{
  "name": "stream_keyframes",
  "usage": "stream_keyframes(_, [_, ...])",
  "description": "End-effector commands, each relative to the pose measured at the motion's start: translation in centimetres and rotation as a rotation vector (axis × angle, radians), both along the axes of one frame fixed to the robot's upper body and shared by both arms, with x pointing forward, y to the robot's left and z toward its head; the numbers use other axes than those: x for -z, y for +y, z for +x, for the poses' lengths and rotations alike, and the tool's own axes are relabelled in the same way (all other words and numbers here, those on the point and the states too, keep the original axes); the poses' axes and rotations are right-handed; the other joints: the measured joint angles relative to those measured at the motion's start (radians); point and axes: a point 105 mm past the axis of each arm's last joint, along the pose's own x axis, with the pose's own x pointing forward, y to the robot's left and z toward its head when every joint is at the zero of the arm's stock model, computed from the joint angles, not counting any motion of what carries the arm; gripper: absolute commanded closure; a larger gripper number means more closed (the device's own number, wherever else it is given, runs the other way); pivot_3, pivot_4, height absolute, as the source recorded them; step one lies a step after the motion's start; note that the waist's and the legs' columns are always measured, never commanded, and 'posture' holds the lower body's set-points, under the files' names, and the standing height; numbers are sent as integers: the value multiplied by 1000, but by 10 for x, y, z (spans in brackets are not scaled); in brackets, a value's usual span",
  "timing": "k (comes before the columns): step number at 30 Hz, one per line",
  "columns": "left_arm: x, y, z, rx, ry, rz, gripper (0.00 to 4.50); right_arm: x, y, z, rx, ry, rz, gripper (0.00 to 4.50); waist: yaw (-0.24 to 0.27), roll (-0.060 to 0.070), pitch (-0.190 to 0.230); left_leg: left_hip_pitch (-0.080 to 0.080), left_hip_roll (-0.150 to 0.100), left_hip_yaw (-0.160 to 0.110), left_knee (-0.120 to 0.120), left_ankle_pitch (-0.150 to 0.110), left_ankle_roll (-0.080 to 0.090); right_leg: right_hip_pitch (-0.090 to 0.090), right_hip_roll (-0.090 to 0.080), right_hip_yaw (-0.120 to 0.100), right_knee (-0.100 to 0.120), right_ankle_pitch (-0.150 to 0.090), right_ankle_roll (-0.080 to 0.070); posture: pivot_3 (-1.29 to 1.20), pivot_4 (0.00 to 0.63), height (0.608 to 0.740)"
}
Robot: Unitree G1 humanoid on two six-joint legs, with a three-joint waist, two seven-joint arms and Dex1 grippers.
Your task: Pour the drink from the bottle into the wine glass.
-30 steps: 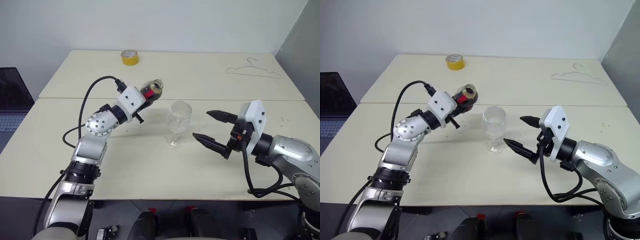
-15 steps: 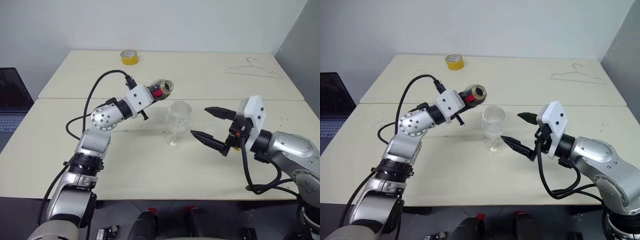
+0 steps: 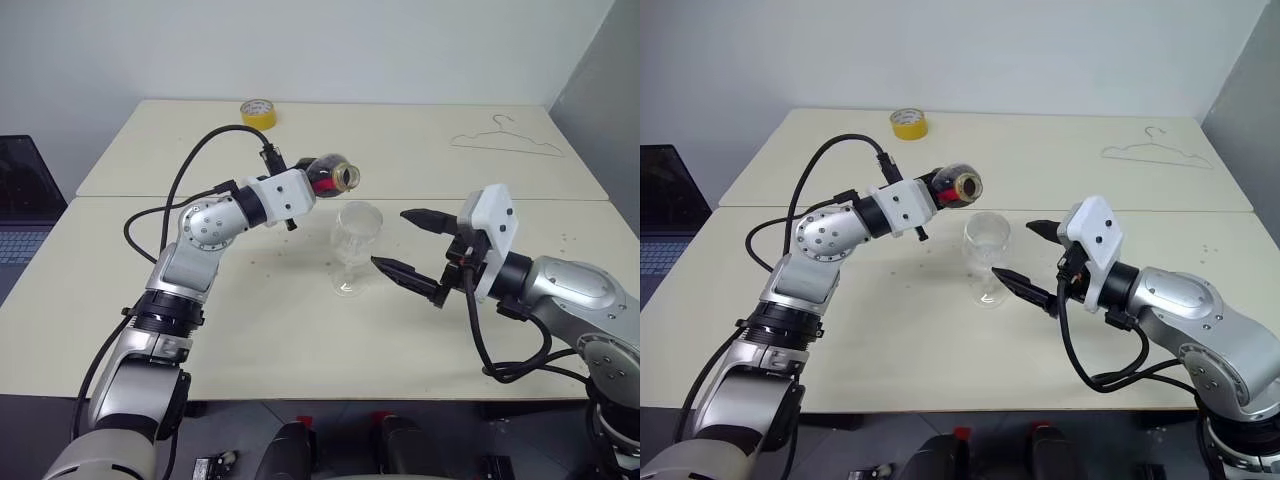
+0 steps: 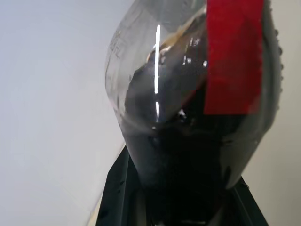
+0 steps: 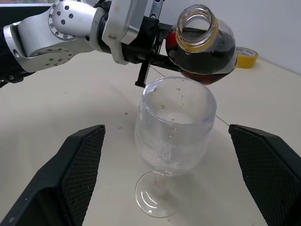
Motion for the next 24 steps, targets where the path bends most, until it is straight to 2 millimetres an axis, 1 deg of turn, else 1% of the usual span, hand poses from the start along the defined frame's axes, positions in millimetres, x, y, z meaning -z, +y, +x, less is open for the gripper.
stream_keyframes(1, [-23, -3, -3, 25, -116, 26, 3862, -8, 2, -4, -11, -49, 8, 0, 0, 0, 0, 0, 0, 0, 0, 0, 0, 0, 0, 0, 0, 0, 0, 0, 150, 740])
stream_keyframes(10, [-28, -1, -2, 36, -235, 127, 3862, -8, 5, -6, -18, -52, 16, 0, 0, 0, 0, 0, 0, 0, 0, 0, 0, 0, 0, 0, 0, 0, 0, 0, 150, 740])
stream_keyframes(15, [-27, 0, -2, 39, -275, 157, 3862, -10, 6, -5, -20, -54, 19, 0, 0, 0, 0, 0, 0, 0, 0, 0, 0, -1, 0, 0, 1, 0, 0, 0, 150, 740])
stream_keyframes(24, [-32, 1, -1, 35, -353, 182, 3862, -13, 8, -5, -24, -57, 24, 0, 0, 0, 0, -1, 0, 0, 0, 0, 0, -1, 0, 0, 1, 0, 0, 0, 150, 740])
